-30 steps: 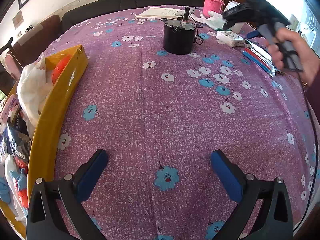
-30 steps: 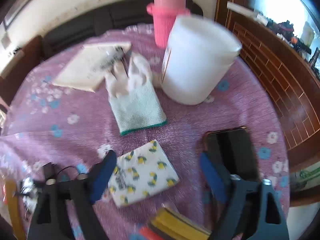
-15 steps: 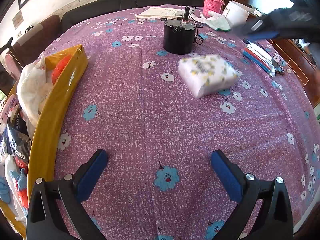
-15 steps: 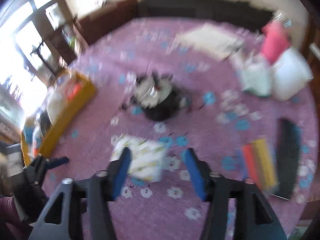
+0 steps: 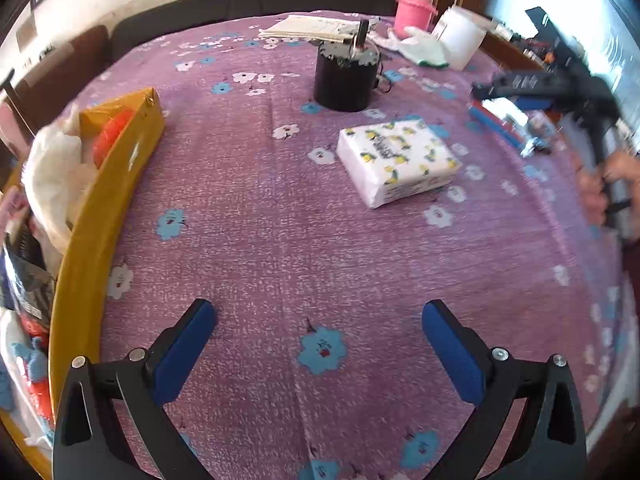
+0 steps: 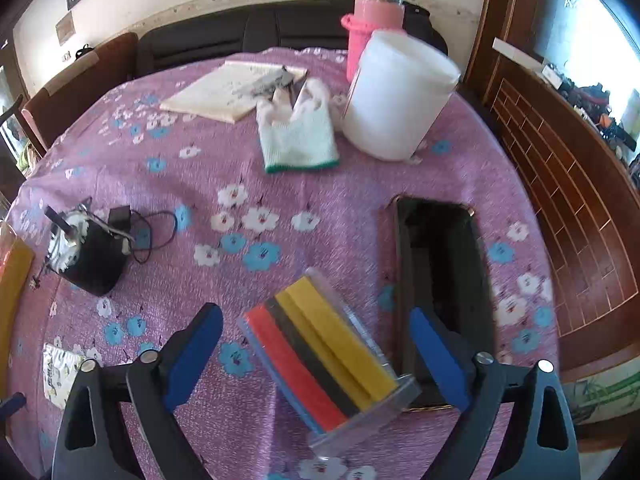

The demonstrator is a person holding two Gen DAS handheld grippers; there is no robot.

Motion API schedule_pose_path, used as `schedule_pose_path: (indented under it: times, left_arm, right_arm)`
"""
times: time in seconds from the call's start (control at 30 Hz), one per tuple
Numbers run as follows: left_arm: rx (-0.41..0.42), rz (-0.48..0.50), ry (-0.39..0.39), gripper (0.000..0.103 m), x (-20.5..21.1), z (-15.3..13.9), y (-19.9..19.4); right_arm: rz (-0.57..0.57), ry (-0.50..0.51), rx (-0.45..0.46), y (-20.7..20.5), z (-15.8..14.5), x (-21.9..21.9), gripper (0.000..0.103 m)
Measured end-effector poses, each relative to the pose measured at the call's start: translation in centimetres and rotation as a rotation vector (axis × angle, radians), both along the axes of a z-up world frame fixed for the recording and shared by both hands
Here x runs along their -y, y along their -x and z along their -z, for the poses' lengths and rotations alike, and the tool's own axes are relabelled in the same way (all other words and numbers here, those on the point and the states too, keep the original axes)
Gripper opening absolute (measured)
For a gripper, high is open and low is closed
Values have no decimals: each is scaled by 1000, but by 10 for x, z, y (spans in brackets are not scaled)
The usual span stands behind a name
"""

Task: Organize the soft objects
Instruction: 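Grasp the lemon-print tissue pack with left tool while right tool grasps striped sponge pack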

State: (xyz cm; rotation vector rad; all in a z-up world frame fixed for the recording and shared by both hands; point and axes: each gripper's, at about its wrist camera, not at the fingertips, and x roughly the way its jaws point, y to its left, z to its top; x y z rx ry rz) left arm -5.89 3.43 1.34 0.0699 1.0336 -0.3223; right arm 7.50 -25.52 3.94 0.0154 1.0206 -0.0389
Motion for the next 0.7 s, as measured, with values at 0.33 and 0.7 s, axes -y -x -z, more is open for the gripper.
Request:
schedule_pose_path:
  times: [0.33,0.7]
  left_arm:
    - [62,86,-11,103,22,-30,-45]
    - [141,453,-243,103,99,-3,-83]
  right_arm:
    - [-118,-237,-47,42,17,-15,50]
    - [-159,-261,-38,74,18,-28,73]
